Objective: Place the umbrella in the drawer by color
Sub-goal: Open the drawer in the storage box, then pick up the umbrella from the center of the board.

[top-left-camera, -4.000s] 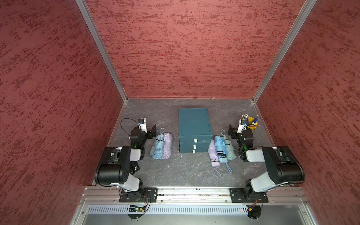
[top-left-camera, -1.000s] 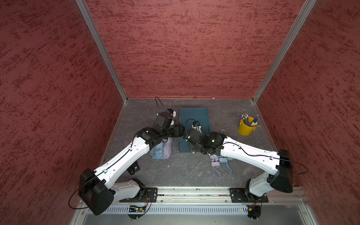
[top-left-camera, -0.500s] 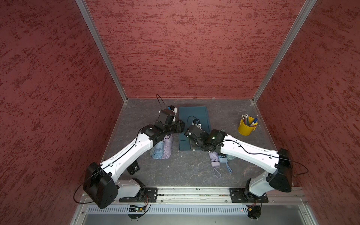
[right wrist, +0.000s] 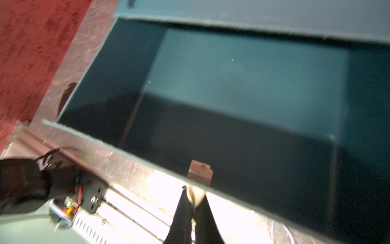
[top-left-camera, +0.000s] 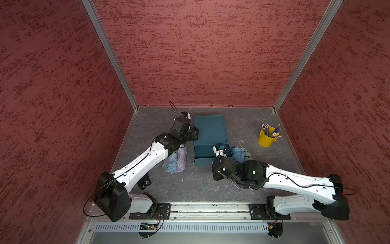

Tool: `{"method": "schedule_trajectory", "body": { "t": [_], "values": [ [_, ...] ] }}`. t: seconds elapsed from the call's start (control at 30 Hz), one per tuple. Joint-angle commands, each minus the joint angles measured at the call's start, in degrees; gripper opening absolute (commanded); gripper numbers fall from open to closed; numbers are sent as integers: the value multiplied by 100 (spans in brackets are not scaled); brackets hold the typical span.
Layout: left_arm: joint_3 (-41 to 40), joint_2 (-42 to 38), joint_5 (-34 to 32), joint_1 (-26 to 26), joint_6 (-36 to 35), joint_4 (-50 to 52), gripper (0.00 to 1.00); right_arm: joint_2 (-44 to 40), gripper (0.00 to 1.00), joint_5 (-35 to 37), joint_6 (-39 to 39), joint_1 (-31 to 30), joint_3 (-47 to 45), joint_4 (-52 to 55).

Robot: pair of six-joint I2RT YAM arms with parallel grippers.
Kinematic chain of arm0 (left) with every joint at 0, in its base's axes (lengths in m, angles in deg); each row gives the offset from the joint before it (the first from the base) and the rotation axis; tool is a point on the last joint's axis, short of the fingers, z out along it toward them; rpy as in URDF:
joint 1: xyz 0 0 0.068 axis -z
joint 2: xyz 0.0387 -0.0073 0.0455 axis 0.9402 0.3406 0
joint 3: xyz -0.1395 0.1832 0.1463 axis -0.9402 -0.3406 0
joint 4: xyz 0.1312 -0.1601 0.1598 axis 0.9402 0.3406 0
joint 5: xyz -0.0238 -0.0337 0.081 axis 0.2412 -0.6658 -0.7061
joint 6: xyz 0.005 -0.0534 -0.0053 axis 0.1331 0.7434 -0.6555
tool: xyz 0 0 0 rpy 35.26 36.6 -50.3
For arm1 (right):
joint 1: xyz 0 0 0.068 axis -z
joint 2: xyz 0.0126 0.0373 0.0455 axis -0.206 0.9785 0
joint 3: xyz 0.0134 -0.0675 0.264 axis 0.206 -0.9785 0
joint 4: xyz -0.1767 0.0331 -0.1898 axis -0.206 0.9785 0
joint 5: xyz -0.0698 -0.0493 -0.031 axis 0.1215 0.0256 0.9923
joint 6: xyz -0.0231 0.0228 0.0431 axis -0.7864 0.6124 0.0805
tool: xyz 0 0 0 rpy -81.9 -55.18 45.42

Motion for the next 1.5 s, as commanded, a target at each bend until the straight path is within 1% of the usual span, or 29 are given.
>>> {"method": "schedule_trajectory", "body": {
  "t": [0.0, 0.07, 0.17, 0.27, 0.5, 0.53, 0.57, 0.6, 0.63, 0.73, 0.87, 0.97, 1.07, 1.13, 1.2, 1.23, 1.27, 1.33, 1.4, 1.47],
  "values": [
    [-106, 270, -231, -54, -52, 534, 38, -147, 0, 306, 281, -322, 6, 200],
    [-113, 301, -239, -84, -61, 490, 38, -89, 0, 394, 342, -516, 43, 288],
    [-63, 387, -192, -108, -75, 453, 37, 16, 0, 587, 672, -735, 114, 583],
    [-1, 497, -146, -115, -84, 415, 37, -17, 0, 607, 920, -906, -35, 540],
    [35, 614, -93, -115, -105, 343, 36, 69, 0, 713, 1152, -1022, -66, 602],
    [18, 604, -93, -115, -127, 338, 36, 78, 20, 697, 1098, -1022, -54, 577],
    [9, 598, -85, -124, -148, 330, 37, 86, 41, 678, 1074, -1022, -36, 595],
    [23, 594, -83, -126, -183, 334, 37, 103, 53, 678, 1048, -1028, -12, 645],
    [17, 587, -76, -124, -215, 343, 38, 100, 57, 686, 1015, -1052, 4, 699],
    [42, 544, -69, -141, -267, 369, 39, 54, 63, 715, 836, -1137, 119, 914],
    [92, 479, -52, -134, -317, 379, 42, -46, 67, 1113, 849, -1252, 545, 1751],
    [208, 396, 52, -141, -334, 475, 44, -314, 67, 1631, 1063, -1251, 872, 2561],
    [309, 197, 149, -128, -356, 535, 48, -589, 69, 2197, 1553, -1175, 1241, 3427],
    [405, 46, 140, -116, -359, 638, 50, -707, 71, 2371, 1932, -916, 1371, 3902],
    [498, -169, 160, -116, -340, 761, 52, -756, 75, 2282, 2157, -319, 1296, 4240],
    [526, -278, 152, -116, -320, 801, 53, -770, 75, 2131, 2082, 27, 1172, 4210],
    [544, -422, 149, -110, -284, 850, 53, -806, 74, 1891, 1897, 473, 959, 4020],
    [546, -708, 128, -113, -224, 933, 54, -915, 75, 1254, 1267, 1181, 452, 3218],
    [450, -1050, 119, -116, -132, 1029, 55, -1001, 75, 648, 821, 1752, -129, 2383],
    [254, -1394, 143, -115, -13, 1102, 56, -991, 76, 243, 475, 2106, -587, 1727]
  ]
}}
